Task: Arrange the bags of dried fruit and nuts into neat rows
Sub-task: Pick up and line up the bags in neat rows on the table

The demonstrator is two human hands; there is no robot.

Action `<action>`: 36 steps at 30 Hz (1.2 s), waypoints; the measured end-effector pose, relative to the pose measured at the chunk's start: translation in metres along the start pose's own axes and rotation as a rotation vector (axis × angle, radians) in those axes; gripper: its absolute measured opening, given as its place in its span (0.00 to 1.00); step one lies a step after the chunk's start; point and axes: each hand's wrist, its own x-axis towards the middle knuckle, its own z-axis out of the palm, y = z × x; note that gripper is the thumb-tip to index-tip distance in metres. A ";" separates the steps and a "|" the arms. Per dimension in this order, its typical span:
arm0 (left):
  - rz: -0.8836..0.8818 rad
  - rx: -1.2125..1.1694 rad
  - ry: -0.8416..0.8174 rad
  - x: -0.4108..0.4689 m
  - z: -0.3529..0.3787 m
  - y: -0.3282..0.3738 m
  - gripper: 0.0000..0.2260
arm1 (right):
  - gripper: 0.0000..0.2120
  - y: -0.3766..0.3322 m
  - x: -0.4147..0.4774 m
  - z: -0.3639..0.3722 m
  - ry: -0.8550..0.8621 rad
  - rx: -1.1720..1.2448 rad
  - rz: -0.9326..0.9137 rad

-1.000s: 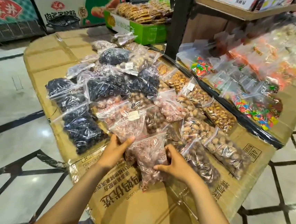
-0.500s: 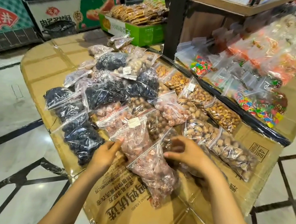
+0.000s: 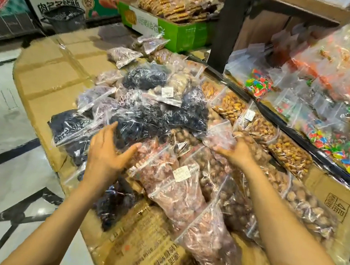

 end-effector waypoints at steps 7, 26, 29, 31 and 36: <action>0.089 0.162 -0.257 0.098 0.010 -0.022 0.50 | 0.21 0.002 0.011 0.016 0.159 -0.243 0.090; -0.293 -0.207 -0.034 0.036 -0.033 -0.010 0.46 | 0.09 0.019 -0.011 0.002 0.386 0.479 -0.064; -0.330 -0.306 0.028 0.003 -0.039 -0.011 0.48 | 0.09 0.025 -0.032 -0.016 0.433 0.577 -0.184; -0.305 -0.329 0.067 -0.025 -0.041 0.001 0.49 | 0.10 0.025 -0.055 -0.032 0.429 0.613 -0.259; -0.365 -0.356 0.083 -0.099 -0.025 0.034 0.33 | 0.05 0.047 -0.131 -0.069 0.272 0.571 -0.461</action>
